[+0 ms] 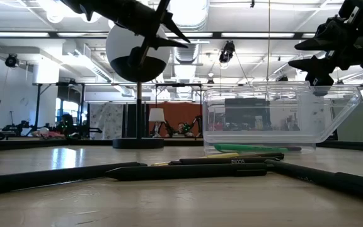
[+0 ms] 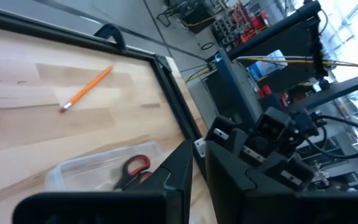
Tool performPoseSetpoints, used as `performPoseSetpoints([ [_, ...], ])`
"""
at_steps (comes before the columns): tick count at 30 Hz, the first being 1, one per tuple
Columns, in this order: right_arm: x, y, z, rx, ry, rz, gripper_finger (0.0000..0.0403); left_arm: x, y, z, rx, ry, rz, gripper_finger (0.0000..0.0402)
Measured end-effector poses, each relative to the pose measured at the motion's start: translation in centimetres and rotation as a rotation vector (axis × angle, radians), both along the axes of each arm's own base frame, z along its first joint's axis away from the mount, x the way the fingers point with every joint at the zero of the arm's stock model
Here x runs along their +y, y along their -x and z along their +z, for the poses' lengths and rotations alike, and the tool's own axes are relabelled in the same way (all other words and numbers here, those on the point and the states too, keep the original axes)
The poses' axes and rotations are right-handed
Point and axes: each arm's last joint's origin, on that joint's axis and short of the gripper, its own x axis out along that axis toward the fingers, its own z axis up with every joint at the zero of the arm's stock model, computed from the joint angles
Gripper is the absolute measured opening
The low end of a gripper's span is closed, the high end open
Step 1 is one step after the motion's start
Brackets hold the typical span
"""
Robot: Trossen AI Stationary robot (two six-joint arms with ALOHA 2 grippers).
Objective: Pick & place school supplies into a supply box
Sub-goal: Put the pink ballpen into the supply box
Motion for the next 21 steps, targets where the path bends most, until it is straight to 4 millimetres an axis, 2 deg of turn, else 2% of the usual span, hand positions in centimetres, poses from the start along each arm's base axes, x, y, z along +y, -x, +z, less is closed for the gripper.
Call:
performPoseSetpoints([
  [21,0.29,-0.03,0.03,-0.002,0.001,0.025,0.016,-0.01,-0.05,0.24,-0.025,0.006,0.0,0.0029],
])
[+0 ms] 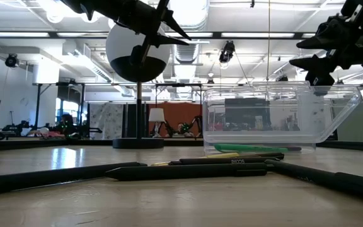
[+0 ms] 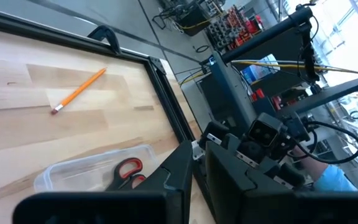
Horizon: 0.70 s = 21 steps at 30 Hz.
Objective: Pick & place school supplies into a supply box
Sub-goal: Put the pink ballpen into the supply box
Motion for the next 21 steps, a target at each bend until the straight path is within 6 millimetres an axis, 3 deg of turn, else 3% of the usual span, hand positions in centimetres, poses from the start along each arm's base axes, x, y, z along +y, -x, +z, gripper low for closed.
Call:
performPoseSetpoints([
  [21,0.08,-0.02,0.0,0.0,0.0,0.009,0.016,0.0,0.0,0.0,0.012,-0.022,-0.005,0.0029],
])
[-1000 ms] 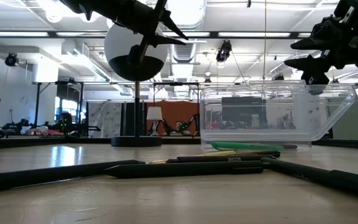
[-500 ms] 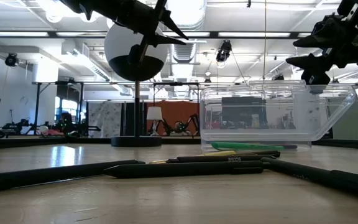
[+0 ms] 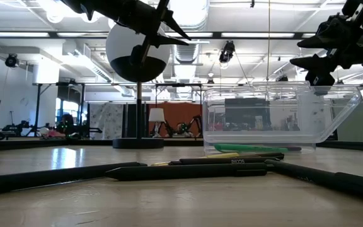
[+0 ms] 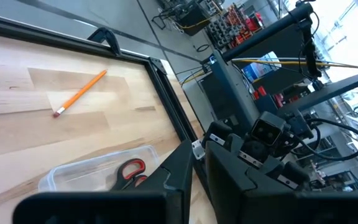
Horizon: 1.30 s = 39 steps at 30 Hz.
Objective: Pick & place school supplies into a supply box
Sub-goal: Put the pink ballpen into the supply box
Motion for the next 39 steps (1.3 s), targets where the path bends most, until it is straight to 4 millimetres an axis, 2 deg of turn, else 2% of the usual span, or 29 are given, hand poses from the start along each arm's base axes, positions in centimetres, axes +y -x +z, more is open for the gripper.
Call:
performPoseSetpoints([
  [35,0.0,-0.01,-0.01,0.001,0.0,0.002,0.016,0.01,0.0,-0.01,-0.003,0.01,0.002,0.0029],
  [39,0.0,-0.01,-0.01,0.001,0.0,0.002,0.016,-0.17,-0.03,-0.23,0.022,0.014,-0.065,0.0029],
])
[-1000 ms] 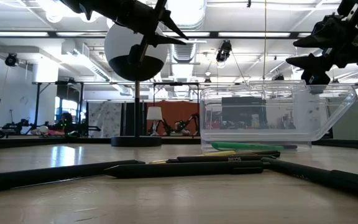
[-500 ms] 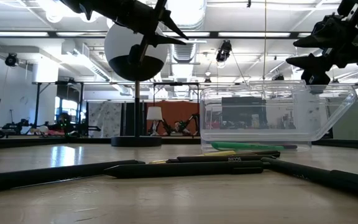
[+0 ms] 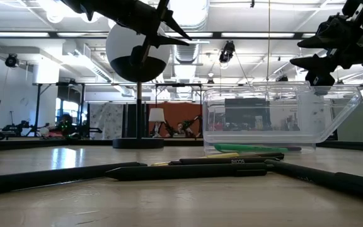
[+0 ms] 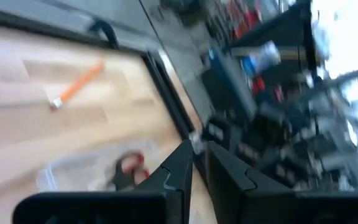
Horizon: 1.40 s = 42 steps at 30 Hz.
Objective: Pick & place school supplies into a supply box
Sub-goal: Put the pink ballpen into the supply box
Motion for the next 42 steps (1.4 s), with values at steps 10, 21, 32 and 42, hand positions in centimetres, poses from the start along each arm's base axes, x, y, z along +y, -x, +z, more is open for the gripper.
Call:
performPoseSetpoints([
  [10,-0.1,0.0,0.0,-0.002,0.002,-0.016,0.016,-1.8,0.0,-0.6,0.104,-0.12,-0.21,0.0029],
  [21,-0.4,0.0,0.4,-0.04,-0.052,-0.141,0.016,-1.9,0.0,-0.7,0.106,-0.124,-0.23,0.0029],
  [32,-0.9,0.1,1.9,-0.224,-0.392,-0.283,0.016,-2.0,0.0,-0.9,0.148,-0.221,-0.324,0.0029],
  [42,-1.1,-0.8,0.8,-0.115,-0.382,-0.324,0.016,-5.2,2.9,-4.6,0.662,0.003,-0.529,0.0075],
])
